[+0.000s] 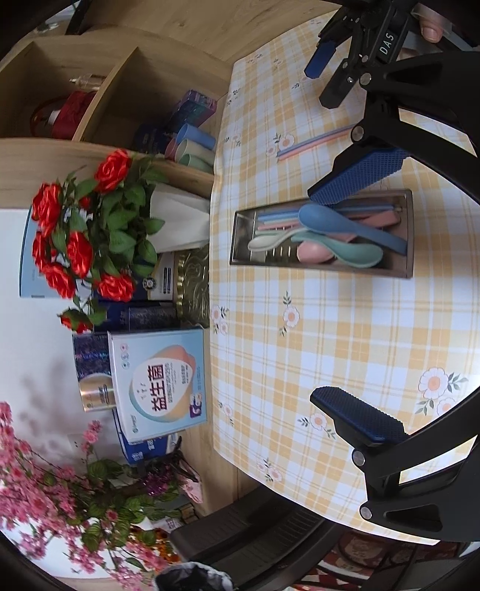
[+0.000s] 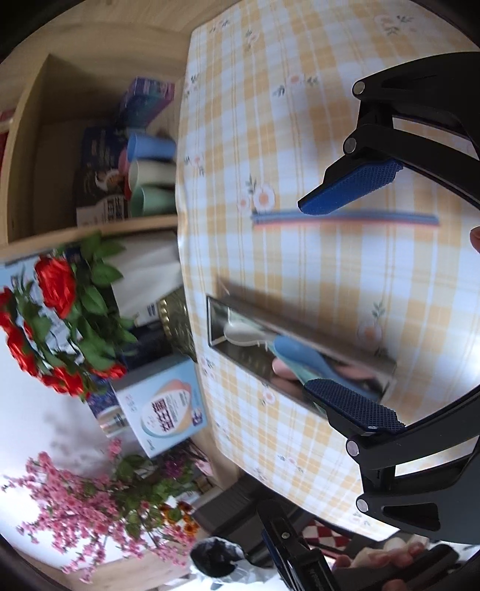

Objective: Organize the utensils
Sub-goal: 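Move the left tool to the last pink chopstick and close on it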

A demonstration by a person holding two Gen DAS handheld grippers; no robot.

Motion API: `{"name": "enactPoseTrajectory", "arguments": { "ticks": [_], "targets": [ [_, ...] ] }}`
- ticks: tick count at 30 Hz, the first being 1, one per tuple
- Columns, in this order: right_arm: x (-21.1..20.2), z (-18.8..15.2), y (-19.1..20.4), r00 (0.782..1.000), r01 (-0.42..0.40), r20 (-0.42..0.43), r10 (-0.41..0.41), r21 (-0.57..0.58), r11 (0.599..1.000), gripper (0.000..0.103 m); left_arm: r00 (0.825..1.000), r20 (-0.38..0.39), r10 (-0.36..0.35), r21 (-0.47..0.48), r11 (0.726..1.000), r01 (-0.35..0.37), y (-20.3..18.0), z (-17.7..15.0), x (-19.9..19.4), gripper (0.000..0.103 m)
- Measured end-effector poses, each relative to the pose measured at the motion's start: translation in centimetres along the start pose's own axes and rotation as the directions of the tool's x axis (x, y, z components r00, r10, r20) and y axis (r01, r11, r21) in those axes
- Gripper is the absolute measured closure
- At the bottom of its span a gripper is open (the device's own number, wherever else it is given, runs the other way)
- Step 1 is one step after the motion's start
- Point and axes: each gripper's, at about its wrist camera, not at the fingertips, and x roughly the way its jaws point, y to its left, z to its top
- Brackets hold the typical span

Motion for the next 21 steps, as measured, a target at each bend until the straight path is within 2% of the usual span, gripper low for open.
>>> {"name": "enactPoseTrajectory", "arguments": {
  "ticks": [11, 18, 21],
  "targets": [
    [-1.9, -0.4, -5.2, 0.999, 0.022, 0.047, -0.024, 0.056, 0.998, 0.015, 0.999, -0.024, -0.031, 0.068, 0.997, 0.032, -5.4, 0.4, 0.8, 0.006],
    [-1.6, -1.5, -9.3, 0.999, 0.035, 0.020, -0.037, 0.118, 0.992, 0.015, 0.991, -0.095, -0.099, 0.106, 0.988, 0.109, -10.1, -0.7, 3.6, 0.006],
    [-1.4, -2.1, -10.9, 0.996, 0.090, -0.002, -0.091, 0.121, 0.989, 0.015, 0.983, -0.125, -0.134, 0.121, 0.981, 0.149, -12.2, -1.3, 4.8, 0.010]
  ]
}}
